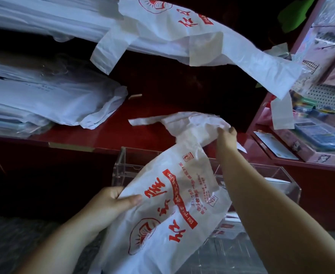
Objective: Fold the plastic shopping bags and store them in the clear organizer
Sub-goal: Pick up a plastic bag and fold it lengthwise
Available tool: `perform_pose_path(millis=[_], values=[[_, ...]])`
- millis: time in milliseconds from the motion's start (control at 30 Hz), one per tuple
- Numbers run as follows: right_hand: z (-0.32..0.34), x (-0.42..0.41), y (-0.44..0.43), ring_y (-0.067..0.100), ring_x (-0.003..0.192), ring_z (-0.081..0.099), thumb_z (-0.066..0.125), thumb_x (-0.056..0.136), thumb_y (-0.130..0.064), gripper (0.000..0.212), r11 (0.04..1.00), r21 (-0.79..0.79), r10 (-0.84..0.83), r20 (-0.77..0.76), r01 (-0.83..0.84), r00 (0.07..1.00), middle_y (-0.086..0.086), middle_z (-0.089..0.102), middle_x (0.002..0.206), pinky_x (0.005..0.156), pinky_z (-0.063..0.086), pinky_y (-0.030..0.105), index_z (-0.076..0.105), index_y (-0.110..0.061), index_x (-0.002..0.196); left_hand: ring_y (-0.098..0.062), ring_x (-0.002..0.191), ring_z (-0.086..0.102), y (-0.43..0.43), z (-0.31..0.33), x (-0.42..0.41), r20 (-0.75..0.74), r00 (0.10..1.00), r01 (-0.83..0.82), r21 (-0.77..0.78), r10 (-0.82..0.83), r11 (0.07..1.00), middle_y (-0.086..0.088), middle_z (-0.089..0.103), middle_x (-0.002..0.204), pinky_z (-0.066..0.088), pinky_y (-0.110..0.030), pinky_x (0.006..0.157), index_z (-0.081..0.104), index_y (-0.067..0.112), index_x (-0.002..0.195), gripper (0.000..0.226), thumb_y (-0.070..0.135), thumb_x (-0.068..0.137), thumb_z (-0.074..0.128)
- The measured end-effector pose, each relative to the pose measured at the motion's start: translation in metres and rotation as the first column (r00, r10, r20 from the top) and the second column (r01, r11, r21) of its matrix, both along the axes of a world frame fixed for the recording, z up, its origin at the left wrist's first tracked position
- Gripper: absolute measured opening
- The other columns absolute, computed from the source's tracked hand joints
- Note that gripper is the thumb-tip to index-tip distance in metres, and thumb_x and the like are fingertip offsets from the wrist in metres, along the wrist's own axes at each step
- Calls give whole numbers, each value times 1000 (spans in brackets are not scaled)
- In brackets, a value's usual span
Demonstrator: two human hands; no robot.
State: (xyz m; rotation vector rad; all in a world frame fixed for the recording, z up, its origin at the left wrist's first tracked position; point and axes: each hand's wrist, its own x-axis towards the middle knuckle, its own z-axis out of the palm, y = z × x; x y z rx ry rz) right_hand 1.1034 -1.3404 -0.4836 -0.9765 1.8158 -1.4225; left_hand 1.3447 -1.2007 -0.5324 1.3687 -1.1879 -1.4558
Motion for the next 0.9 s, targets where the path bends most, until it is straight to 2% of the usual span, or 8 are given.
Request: perform_pose_path(millis=[133,200,367,500,600,733,833,900], values=[[4,12,-4,22,87,51,32,84,3,41,965,225,205,-310,-138,928,8,38,72,50,32,18,41,-4,123,-20,58,67,6,3,3,24,996,91,22,-92,996,-13,72,72,53,-22,52,67,2,79,31,25,59,73],[13,17,5,16,70,48,39,92,-9,21,949,269,264,-379,-167,887,4,43,72,46,33,11,48,-5,110,-18,53,66,5,4,5,-2,1000,15,-1,-15,1000,-11,71,67,52,-21,49,67,2,76,12,12,74,74],[18,0,22,29,108,55,49,90,-31,56,944,304,282,-530,-131,800,13,53,128,93,44,36,34,-10,139,-25,66,61,0,6,3,46,996,-71,-104,76,992,-13,67,70,47,-33,66,65,-3,79,52,38,49,72],[18,-20,80,16,74,58,53,90,-23,37,949,184,314,-522,-254,793,2,62,91,71,44,28,51,-11,126,-1,47,60,0,10,-8,28,993,-113,-152,118,982,8,64,49,46,-13,46,61,14,69,15,26,68,70],[6,-24,121,16,88,61,60,86,-15,26,820,310,572,-424,-481,702,-3,63,97,84,52,35,61,-12,112,-2,50,60,-1,10,-17,69,989,-116,-215,134,970,14,63,47,43,-10,43,60,17,70,15,11,83,63],[-10,-32,123,23,94,63,70,77,-15,19,898,206,419,-670,-389,613,1,69,100,88,50,43,72,-12,96,1,50,59,6,16,-33,83,991,-79,-287,107,955,15,64,50,43,-9,45,61,22,69,18,11,84,62],[-5,-37,128,10,76,63,64,81,-7,8,921,99,341,-675,-378,655,-6,69,74,70,47,18,70,-10,77,-1,50,59,8,16,-40,33,989,-127,-327,146,937,15,64,50,43,-11,45,61,23,69,11,20,77,69],[0,-44,138,-2,51,53,57,86,-3,26,941,13,296,-520,-339,801,-16,57,49,55,41,10,54,-16,63,0,50,55,4,13,-42,54,970,-201,-383,239,902,10,61,48,41,-10,46,59,22,69,11,24,73,69]])
